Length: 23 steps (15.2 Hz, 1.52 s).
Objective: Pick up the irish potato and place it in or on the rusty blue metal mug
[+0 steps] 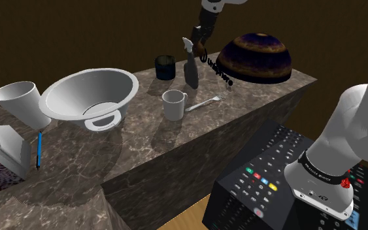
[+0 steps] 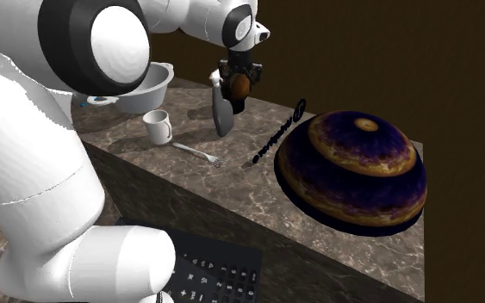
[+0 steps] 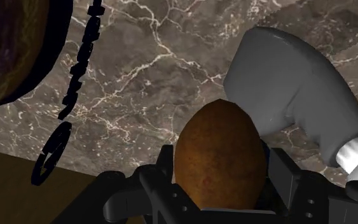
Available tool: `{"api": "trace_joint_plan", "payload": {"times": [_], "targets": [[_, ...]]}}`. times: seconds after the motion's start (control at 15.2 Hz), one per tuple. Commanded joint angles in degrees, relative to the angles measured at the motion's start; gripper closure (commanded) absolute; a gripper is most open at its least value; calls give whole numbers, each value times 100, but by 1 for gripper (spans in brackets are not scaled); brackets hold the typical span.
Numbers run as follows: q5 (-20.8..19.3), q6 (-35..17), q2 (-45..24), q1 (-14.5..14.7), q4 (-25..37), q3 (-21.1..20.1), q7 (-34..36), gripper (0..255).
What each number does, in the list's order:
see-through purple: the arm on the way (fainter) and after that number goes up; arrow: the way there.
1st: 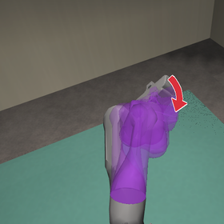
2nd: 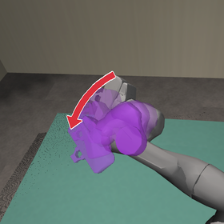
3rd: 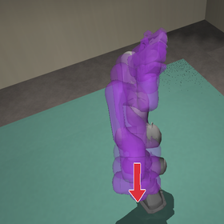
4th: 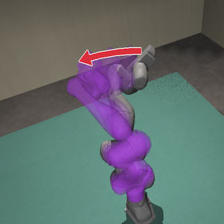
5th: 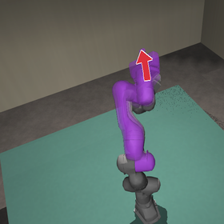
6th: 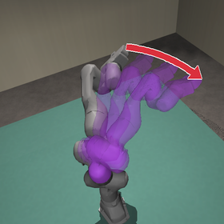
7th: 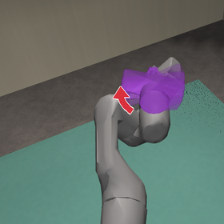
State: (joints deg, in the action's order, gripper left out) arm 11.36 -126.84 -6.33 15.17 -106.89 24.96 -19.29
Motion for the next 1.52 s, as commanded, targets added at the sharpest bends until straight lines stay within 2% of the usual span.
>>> {"api": "trace_joint_plan", "payload": {"times": [0.0, 0.4, 0.59, 0.73, 1.45], "targets": [[170, 127, -435, -1, 527, -50, 34, 255], [547, 683, -1789, -125, 2375, -244, 276, 255], [692, 1107, -2583, -271, 3591, -350, 463, 255], [773, 1486, -3209, -423, 4613, -433, 626, 255], [848, 664, -3223, -320, 3782, -477, 469, 255]]}}
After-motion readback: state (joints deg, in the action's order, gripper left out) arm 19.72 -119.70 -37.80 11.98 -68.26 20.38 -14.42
